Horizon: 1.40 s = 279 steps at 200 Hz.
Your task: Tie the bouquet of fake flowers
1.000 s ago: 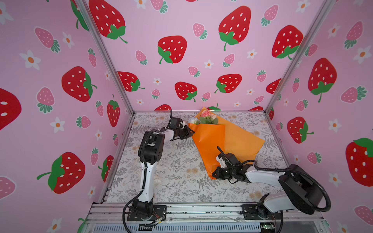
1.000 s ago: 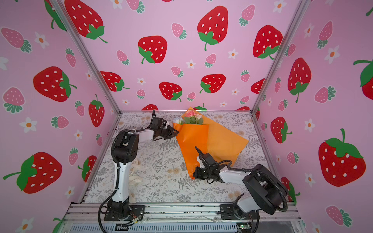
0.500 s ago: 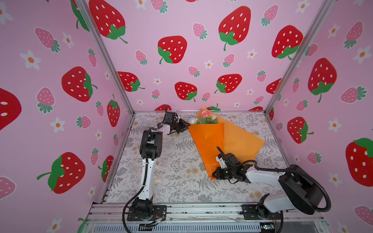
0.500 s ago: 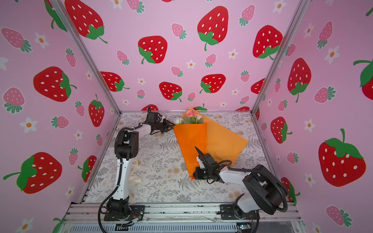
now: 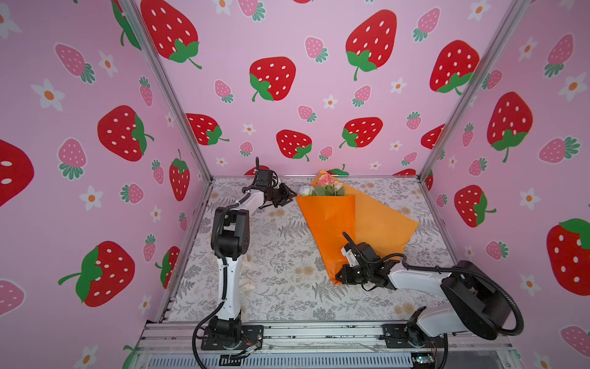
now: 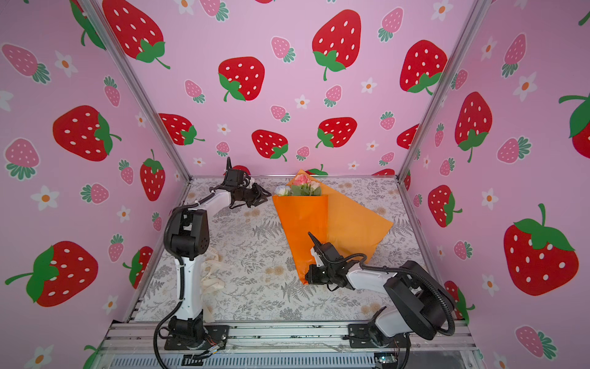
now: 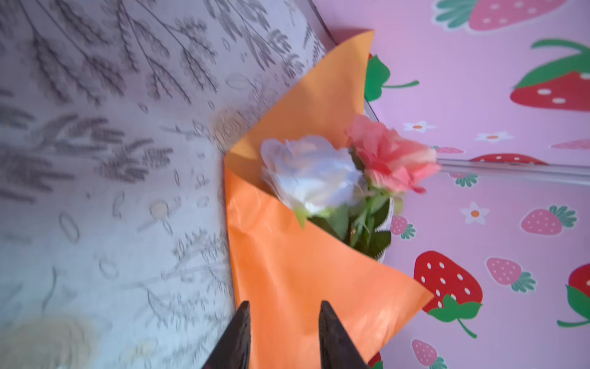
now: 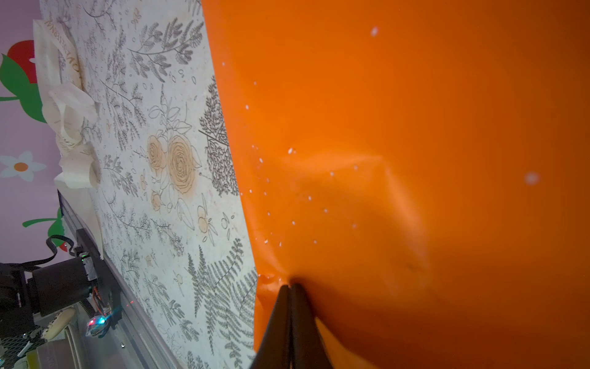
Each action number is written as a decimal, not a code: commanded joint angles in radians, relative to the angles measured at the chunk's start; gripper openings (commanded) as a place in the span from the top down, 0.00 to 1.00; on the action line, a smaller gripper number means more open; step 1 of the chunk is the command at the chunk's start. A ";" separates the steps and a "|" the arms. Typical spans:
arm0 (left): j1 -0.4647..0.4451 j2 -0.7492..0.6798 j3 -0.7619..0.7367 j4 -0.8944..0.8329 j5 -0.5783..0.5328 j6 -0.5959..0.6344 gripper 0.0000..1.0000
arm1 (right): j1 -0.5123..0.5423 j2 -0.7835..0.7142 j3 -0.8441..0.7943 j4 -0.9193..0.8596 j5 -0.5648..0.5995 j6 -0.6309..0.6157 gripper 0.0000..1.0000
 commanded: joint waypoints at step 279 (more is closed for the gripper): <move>-0.499 -0.283 -0.690 0.215 -0.102 -0.090 0.88 | 0.063 -0.013 -0.017 -0.112 -0.025 -0.007 0.88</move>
